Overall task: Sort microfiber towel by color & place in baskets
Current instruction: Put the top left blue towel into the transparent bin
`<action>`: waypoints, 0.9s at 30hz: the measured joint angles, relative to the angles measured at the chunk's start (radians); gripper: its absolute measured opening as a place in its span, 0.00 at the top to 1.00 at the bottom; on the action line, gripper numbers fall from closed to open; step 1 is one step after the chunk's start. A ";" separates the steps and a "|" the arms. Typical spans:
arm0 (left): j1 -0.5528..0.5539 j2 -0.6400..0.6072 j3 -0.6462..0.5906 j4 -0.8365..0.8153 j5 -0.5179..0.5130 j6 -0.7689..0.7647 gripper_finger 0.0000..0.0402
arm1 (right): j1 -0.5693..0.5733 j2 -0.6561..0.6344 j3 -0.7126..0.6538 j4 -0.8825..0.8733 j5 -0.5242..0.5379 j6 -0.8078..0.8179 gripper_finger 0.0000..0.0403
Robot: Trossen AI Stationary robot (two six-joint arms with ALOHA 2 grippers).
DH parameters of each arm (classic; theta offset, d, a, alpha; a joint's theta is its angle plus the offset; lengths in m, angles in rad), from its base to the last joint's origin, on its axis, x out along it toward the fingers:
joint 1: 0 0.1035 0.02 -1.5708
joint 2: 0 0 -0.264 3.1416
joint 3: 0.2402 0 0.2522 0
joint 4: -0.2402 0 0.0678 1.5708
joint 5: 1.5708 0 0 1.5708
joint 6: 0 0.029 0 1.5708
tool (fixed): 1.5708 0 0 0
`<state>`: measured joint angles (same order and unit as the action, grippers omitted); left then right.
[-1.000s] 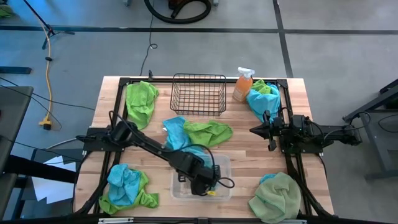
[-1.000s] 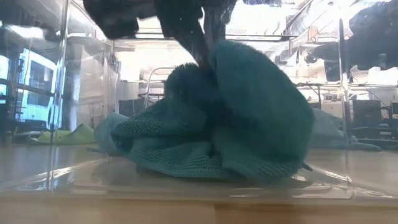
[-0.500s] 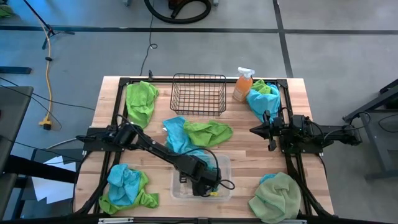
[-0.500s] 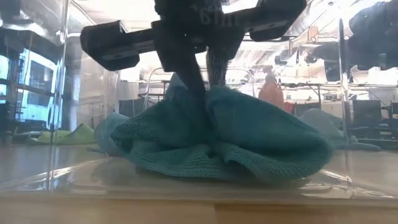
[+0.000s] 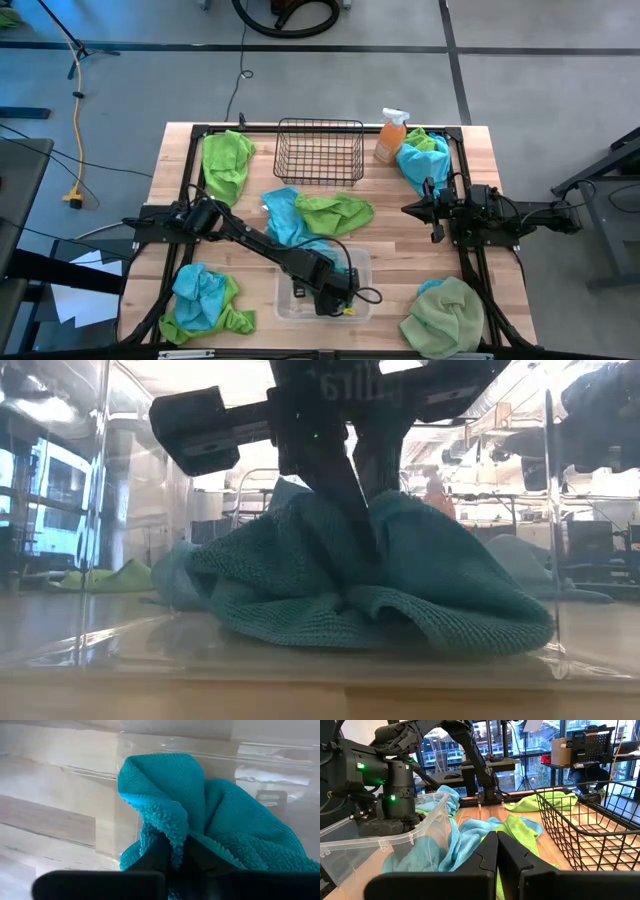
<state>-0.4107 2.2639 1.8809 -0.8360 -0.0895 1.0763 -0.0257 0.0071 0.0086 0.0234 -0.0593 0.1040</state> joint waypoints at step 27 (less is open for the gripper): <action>-0.016 -0.019 0.014 -0.015 -0.096 -0.078 0.54 | 0.000 0.000 0.000 0.000 0.000 0.000 1.00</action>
<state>-0.4267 2.2449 1.8944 -0.8511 -0.1853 0.9978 -0.0254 0.0071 0.0083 0.0231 -0.0593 0.1043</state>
